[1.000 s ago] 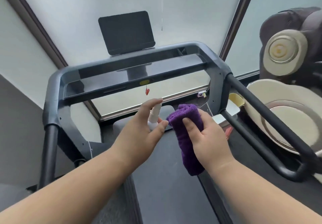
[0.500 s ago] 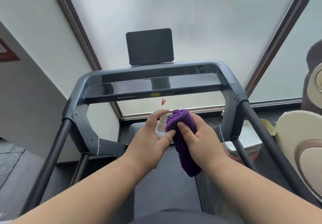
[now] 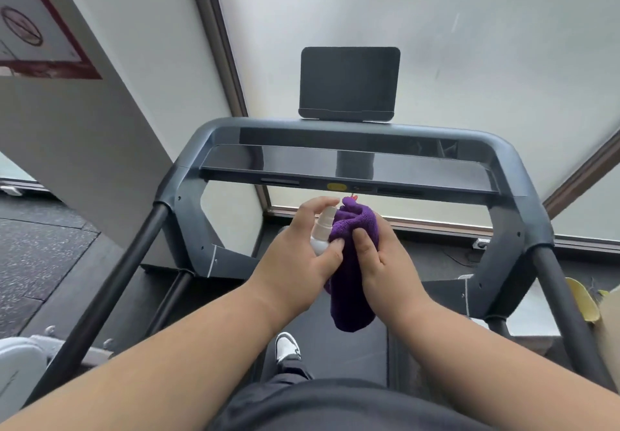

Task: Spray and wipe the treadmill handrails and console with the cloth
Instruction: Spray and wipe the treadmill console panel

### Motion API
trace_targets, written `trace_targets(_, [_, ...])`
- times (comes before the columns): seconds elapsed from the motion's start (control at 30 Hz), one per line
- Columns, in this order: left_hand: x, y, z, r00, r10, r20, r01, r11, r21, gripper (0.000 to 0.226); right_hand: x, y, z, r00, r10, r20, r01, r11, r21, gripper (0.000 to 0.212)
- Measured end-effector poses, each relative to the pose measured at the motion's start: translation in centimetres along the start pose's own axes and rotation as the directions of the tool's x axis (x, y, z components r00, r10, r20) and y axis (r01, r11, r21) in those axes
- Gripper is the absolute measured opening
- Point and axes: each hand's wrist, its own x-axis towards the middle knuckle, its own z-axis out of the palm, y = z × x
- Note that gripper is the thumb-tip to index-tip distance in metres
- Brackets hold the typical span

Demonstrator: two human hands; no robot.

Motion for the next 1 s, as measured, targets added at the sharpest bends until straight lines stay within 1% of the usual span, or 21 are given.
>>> trace_targets(0.07, [1.9,-1.1,-0.7,1.0,-0.006,-0.001,0.006,1.0,-0.003,0.052,2.5,0.9,0.8,0.999,0.021,0.044,-0.02,0.999,-0.029,0.037])
trace_targets(0.13, [4.2,-2.6,-1.5,0.999,-0.034,0.013,0.034,0.999,-0.007,0.051,5.3,1.8,1.4,0.983,0.062,0.172,-0.053,0.997,-0.057,0.041])
trace_targets(0.2, [7.0,-4.2,-2.5,0.997,-0.07,0.039,0.07,0.998,-0.009,0.049,8.4,2.4,2.0,0.947,0.068,0.313,-0.041,0.995,-0.093,0.039])
trace_targets(0.23, [8.5,-5.0,-3.1,0.995,-0.08,0.057,0.081,0.997,-0.002,0.049,10.0,2.5,2.3,0.932,0.068,0.356,-0.032,0.994,-0.106,0.04])
trace_targets(0.3, [11.6,-6.3,-4.3,0.991,-0.096,0.094,0.094,0.995,0.025,0.049,13.1,2.7,3.0,0.911,0.085,0.403,-0.052,0.994,-0.092,0.052])
trace_targets(0.37, [14.5,-7.3,-5.5,0.988,-0.105,0.114,0.102,0.994,0.03,0.049,15.6,2.9,3.7,0.891,0.142,0.432,-0.139,0.989,-0.038,0.061])
trace_targets(0.43, [17.5,-8.4,-6.6,0.988,-0.099,0.119,0.099,0.995,0.007,0.049,17.5,3.3,4.5,0.891,0.19,0.412,-0.197,0.98,-0.026,0.073])
trace_targets(0.5, [20.4,-9.1,-7.4,0.989,-0.088,0.118,0.093,0.995,-0.042,0.05,19.3,3.2,5.2,0.938,0.207,0.28,-0.185,0.977,-0.103,0.085])
trace_targets(0.57, [23.2,-9.5,-7.3,0.991,-0.077,0.113,0.085,0.994,-0.07,0.053,21.1,2.6,5.8,0.969,0.191,0.157,-0.168,0.974,-0.151,0.085])
trace_targets(0.67, [26.3,-9.5,-6.2,0.984,-0.079,0.16,0.089,0.994,-0.059,0.053,23.6,2.7,5.5,0.981,0.145,0.131,-0.133,0.986,-0.097,0.069])
trace_targets(0.73, [28.3,-9.3,-5.6,0.974,-0.103,0.201,0.114,0.992,-0.046,0.051,24.9,2.7,4.8,0.976,0.187,0.115,-0.179,0.981,-0.078,0.059])
trace_targets(0.8, [30.4,-9.1,-5.3,0.962,-0.119,0.247,0.132,0.991,-0.035,0.049,26.2,3.2,4.1,0.964,0.254,0.081,-0.245,0.963,-0.109,0.053])
trace_targets(0.87, [32.3,-8.9,-4.9,0.952,-0.12,0.28,0.125,0.992,-0.001,0.048,27.6,3.8,3.2,0.948,0.311,0.064,-0.307,0.95,-0.062,0.05])
trace_targets(0.93, [33.8,-8.5,-4.2,0.949,-0.122,0.29,0.12,0.992,0.028,0.047,29.1,4.1,2.3,0.948,0.315,0.046,-0.315,0.949,-0.017,0.045])
trace_targets(1.0, [34.8,-7.9,-3.6,0.952,-0.131,0.276,0.116,0.991,0.069,0.047,30.7,4.2,1.2,0.957,0.287,0.033,-0.285,0.957,-0.058,0.031])
